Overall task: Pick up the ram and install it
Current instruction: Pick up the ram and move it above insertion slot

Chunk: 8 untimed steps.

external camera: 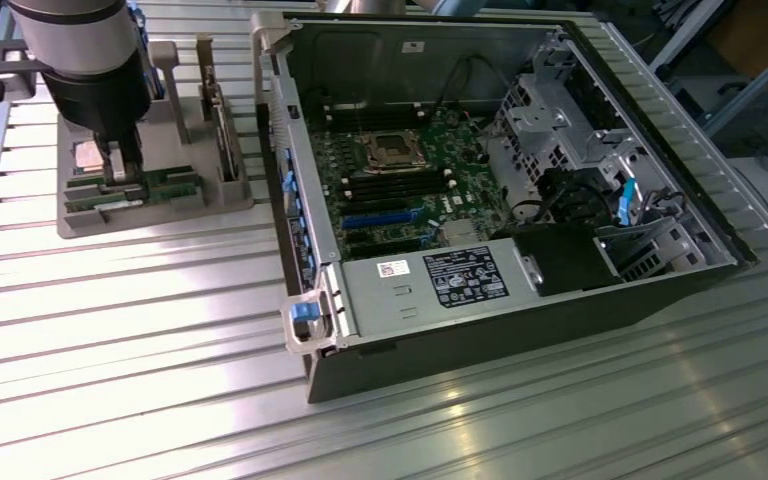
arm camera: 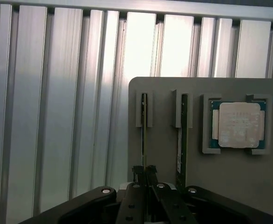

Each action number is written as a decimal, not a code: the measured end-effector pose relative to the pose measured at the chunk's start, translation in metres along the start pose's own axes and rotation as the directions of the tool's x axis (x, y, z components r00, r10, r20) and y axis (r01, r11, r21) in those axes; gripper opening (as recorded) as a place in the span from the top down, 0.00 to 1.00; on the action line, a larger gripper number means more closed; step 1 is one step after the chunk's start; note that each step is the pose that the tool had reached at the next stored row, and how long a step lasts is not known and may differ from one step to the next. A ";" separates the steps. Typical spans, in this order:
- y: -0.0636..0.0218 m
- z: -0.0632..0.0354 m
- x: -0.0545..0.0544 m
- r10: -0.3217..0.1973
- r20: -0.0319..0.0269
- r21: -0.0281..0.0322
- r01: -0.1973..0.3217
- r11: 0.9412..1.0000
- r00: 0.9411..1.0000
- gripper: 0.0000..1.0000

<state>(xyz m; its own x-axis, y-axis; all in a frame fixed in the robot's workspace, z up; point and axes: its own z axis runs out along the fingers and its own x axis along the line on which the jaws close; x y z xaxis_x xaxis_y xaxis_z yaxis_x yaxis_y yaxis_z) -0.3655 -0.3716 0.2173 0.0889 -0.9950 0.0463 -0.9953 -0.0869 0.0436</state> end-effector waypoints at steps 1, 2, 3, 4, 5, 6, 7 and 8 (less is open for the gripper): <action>0.0000 -0.0008 0.000 0.000 0.000 0.000 0.000 1.000 1.000 0.88; 0.0001 -0.0020 0.000 0.000 0.000 0.000 0.000 1.000 1.000 0.88; 0.0002 -0.0033 0.000 0.000 0.000 0.000 0.000 1.000 1.000 0.88; 0.0002 -0.0042 0.000 0.000 0.000 0.000 0.000 1.000 1.000 0.88; 0.0003 -0.0053 0.000 0.000 0.000 0.000 0.000 1.000 1.000 0.88; 0.0003 -0.0059 0.000 0.000 0.000 0.000 0.000 1.000 1.000 0.88; 0.0003 -0.0066 0.000 0.000 0.000 0.000 0.000 1.000 1.000 0.88; 0.0003 -0.0071 0.000 0.000 0.000 0.000 0.000 1.000 1.000 0.88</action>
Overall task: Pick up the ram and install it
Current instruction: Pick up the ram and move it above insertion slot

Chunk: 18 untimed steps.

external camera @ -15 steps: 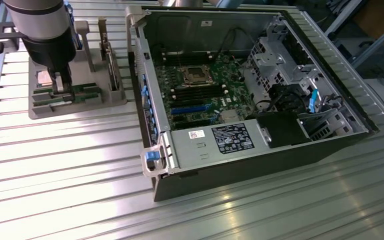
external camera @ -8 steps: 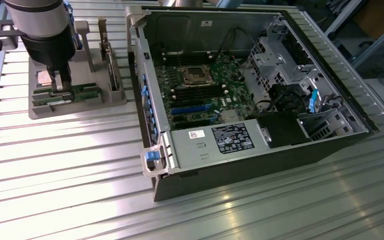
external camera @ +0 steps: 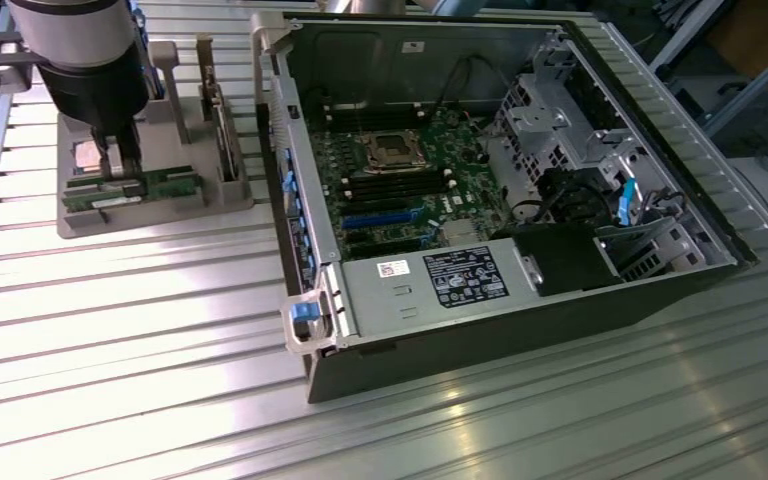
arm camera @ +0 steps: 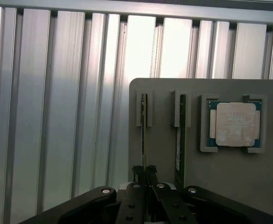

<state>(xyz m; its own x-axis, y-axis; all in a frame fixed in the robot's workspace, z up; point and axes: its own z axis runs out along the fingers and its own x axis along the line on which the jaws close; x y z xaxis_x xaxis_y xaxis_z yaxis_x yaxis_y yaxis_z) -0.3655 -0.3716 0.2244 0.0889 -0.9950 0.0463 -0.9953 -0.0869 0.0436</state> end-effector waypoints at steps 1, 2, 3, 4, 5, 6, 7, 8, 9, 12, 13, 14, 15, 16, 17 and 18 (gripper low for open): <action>0.0000 -0.0007 0.000 0.000 0.000 0.000 0.000 1.000 1.000 0.88; 0.0001 -0.0017 0.000 0.000 0.000 0.000 0.000 1.000 1.000 0.88; 0.0001 -0.0025 0.000 0.000 0.000 0.000 0.000 1.000 1.000 0.88; 0.0001 -0.0031 0.000 0.000 0.000 0.000 0.000 1.000 1.000 0.88; 0.0003 -0.0059 0.000 0.000 0.000 0.000 0.000 1.000 1.000 0.88; 0.0003 -0.0072 0.000 0.000 0.000 0.000 0.000 1.000 1.000 0.88; 0.0004 -0.0091 0.000 0.000 0.000 0.000 0.000 1.000 1.000 0.88; 0.0005 -0.0115 0.001 0.000 0.000 0.000 0.000 1.000 1.000 0.88; 0.0006 -0.0141 0.001 0.000 0.000 0.000 0.000 1.000 1.000 0.88; 0.0008 -0.0185 0.001 0.000 0.000 0.000 0.000 1.000 1.000 0.88; 0.0009 -0.0196 0.001 0.000 0.000 0.000 0.000 1.000 1.000 0.88; 0.0009 -0.0203 0.001 0.000 0.000 0.000 0.000 1.000 1.000 0.88; 0.0009 -0.0210 0.001 0.000 0.000 0.000 0.000 1.000 1.000 0.88; 0.0009 -0.0218 0.001 0.000 0.000 0.000 0.000 1.000 1.000 0.88; 0.0010 -0.0225 0.001 0.000 0.000 0.000 0.000 1.000 1.000 0.88; 0.0010 -0.0232 0.001 0.000 0.000 0.000 0.000 1.000 1.000 0.88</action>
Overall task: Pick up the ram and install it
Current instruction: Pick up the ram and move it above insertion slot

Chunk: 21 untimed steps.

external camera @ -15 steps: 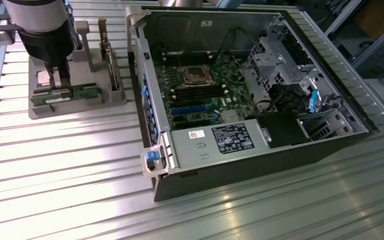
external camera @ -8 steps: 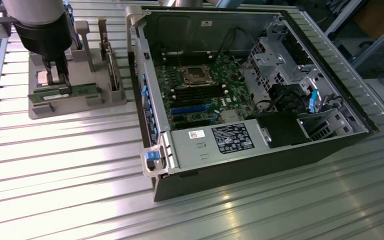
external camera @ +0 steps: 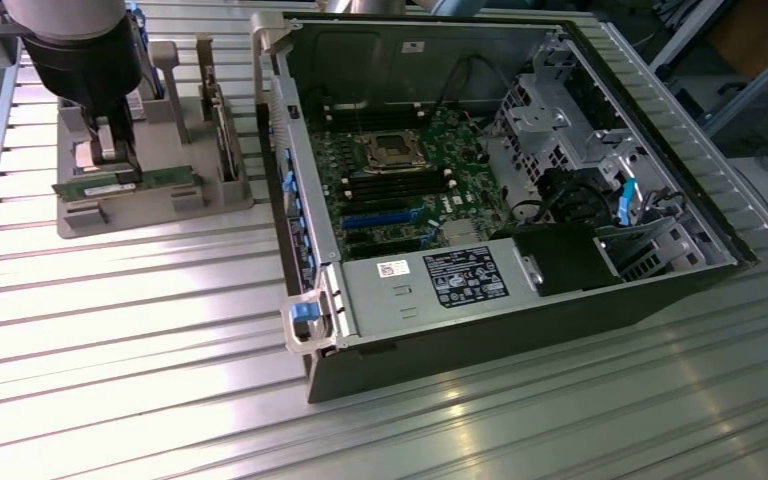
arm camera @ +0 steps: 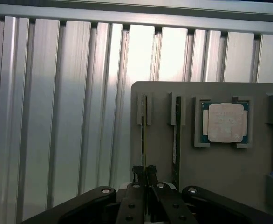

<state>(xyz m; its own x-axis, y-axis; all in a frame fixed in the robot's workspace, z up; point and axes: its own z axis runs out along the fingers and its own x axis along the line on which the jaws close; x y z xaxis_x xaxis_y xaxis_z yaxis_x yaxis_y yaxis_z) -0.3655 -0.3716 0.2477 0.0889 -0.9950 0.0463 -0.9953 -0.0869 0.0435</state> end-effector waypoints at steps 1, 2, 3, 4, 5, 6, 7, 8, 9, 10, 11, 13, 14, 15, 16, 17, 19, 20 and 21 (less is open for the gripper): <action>0.0001 -0.0007 0.000 0.000 0.000 0.000 0.000 1.000 1.000 0.88; 0.0001 -0.0026 0.000 0.000 0.000 0.000 0.000 1.000 1.000 0.88; 0.0002 -0.0041 0.000 0.000 0.000 0.000 0.000 1.000 1.000 0.88; 0.0003 -0.0055 0.000 0.000 0.000 0.000 0.000 1.000 1.000 0.88; 0.0003 -0.0066 0.000 0.000 0.000 0.000 0.000 1.000 1.000 0.88; 0.0003 -0.0074 0.000 0.000 0.000 0.000 0.000 1.000 1.000 0.88; 0.0004 -0.0081 0.000 0.000 0.000 0.000 0.000 1.000 1.000 0.88; 0.0004 -0.0088 0.000 0.000 0.000 0.000 0.000 1.000 1.000 0.88; 0.0005 -0.0096 0.000 0.000 0.000 0.000 0.000 1.000 1.000 0.88; 0.0005 -0.0108 0.000 0.000 0.000 0.000 0.000 1.000 1.000 0.88; 0.0005 -0.0120 0.001 0.000 0.000 0.000 0.000 1.000 1.000 0.88; 0.0006 -0.0136 0.001 0.000 0.000 0.000 0.000 1.000 1.000 0.88; 0.0007 -0.0142 0.001 0.000 0.000 0.000 0.000 1.000 1.000 0.88; 0.0007 -0.0150 0.001 0.000 0.000 0.000 0.000 1.000 1.000 0.88; 0.0007 -0.0155 0.001 0.000 0.000 0.000 0.000 1.000 1.000 0.88; 0.0008 -0.0166 0.001 0.000 0.000 0.000 0.000 1.000 1.000 0.88; 0.0008 -0.0184 0.001 0.000 0.000 0.000 0.000 1.000 1.000 0.88; 0.0009 -0.0197 0.001 0.000 0.000 0.000 0.000 1.000 1.000 0.88; 0.0009 -0.0208 0.001 0.000 0.000 0.000 0.000 1.000 1.000 0.88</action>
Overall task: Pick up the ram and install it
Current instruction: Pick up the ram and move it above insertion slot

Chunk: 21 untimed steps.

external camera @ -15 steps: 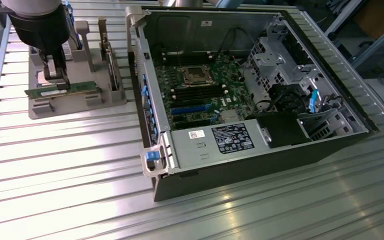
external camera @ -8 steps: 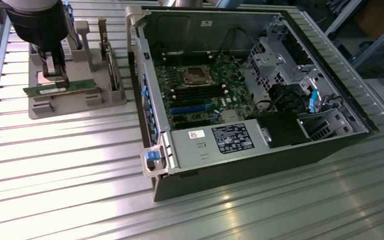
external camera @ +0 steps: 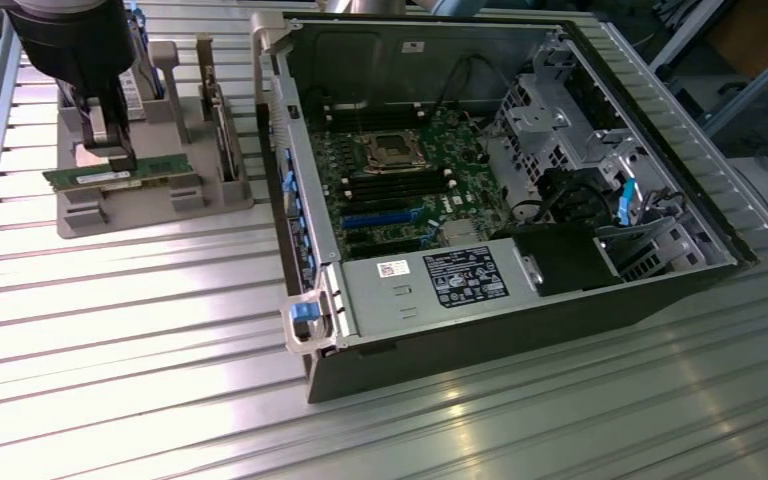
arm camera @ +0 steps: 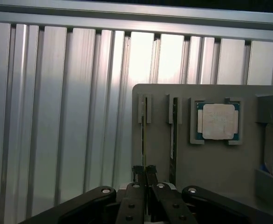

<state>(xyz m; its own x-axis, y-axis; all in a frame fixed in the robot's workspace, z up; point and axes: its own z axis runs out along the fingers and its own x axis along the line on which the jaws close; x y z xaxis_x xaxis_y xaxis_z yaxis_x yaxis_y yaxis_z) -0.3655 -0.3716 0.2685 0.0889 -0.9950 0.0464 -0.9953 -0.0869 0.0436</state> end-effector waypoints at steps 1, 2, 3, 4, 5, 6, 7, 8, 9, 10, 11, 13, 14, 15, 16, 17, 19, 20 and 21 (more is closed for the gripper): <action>0.0001 -0.0016 0.000 0.000 0.000 0.000 0.000 1.000 1.000 0.88; 0.0001 -0.0032 0.000 0.000 0.000 0.000 0.000 1.000 1.000 0.88; 0.0002 -0.0045 0.000 0.000 0.000 0.000 0.000 1.000 1.000 0.88; 0.0003 -0.0057 0.000 0.000 0.000 0.000 0.000 1.000 1.000 0.88; 0.0003 -0.0072 0.000 0.000 0.000 0.000 0.000 1.000 1.000 0.88; 0.0004 -0.0087 0.000 0.000 0.000 0.000 0.000 1.000 1.000 0.88; 0.0004 -0.0102 0.000 0.000 0.000 0.000 0.000 1.000 1.000 0.88; 0.0005 -0.0113 0.001 0.000 0.000 0.000 0.000 1.000 1.000 0.88; 0.0005 -0.0123 0.001 0.000 0.000 0.000 0.000 1.000 1.000 0.88; 0.0006 -0.0143 0.001 0.000 0.000 0.000 0.000 1.000 1.000 0.88; 0.0007 -0.0149 0.001 0.000 0.000 0.000 0.000 1.000 1.000 0.88; 0.0008 -0.0175 0.001 0.000 0.000 0.000 0.000 1.000 1.000 0.88; 0.0008 -0.0183 0.001 0.000 0.000 0.000 0.000 1.000 1.000 0.88; 0.0008 -0.0192 0.001 0.000 0.000 0.000 0.000 1.000 1.000 0.88; 0.0009 -0.0201 0.001 0.000 0.000 0.000 0.000 1.000 1.000 0.88; 0.0009 -0.0212 0.001 0.000 0.000 0.000 0.000 1.000 1.000 0.88; 0.0010 -0.0232 0.001 0.000 0.000 0.000 0.000 1.000 1.000 0.88; 0.0011 -0.0244 0.001 0.000 0.000 0.000 0.000 1.000 1.000 0.88; 0.0011 -0.0256 0.001 0.000 0.000 0.000 0.000 1.000 1.000 0.88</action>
<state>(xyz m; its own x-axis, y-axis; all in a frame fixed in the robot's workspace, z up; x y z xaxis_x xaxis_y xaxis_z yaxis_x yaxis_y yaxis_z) -0.3655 -0.3716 0.2941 0.0890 -0.9949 0.0465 -0.9953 -0.0870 0.0436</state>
